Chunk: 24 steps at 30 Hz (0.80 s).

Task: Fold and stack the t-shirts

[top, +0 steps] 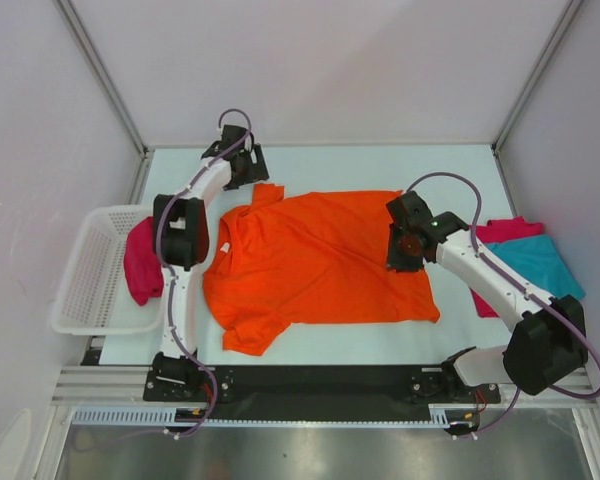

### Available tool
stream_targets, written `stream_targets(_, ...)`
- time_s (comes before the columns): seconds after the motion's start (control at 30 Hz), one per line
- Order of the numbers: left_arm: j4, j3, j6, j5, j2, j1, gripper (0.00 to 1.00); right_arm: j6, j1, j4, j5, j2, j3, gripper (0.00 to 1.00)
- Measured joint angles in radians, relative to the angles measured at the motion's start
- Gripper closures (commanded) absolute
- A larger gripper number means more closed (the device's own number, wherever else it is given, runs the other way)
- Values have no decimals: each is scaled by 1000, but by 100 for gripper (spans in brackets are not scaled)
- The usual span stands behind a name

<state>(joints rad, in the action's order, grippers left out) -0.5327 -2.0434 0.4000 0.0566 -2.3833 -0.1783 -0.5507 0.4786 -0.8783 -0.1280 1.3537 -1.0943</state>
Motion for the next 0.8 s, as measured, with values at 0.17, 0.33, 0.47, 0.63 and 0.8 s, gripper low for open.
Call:
stream_targets(0.17, 11, 38, 11, -24, -3, -7, 10, 0, 0, -11, -8, -6, 0, 70)
stream_targets(0.33, 17, 48, 18, -43, -5, -16, 17, -4, 0, -15, -10, -6, 0, 70)
stream_targets(0.47, 37, 47, 20, -72, -18, -20, 30, -7, 0, -27, -19, -13, 1, 70)
stream_targets(0.63, 63, 37, 36, -106, -34, -19, 56, -7, 0, -42, -27, -19, 1, 70)
stream_targets(0.8, 72, 37, 47, -122, -42, -19, 65, -8, 0, -49, -34, -19, 1, 71)
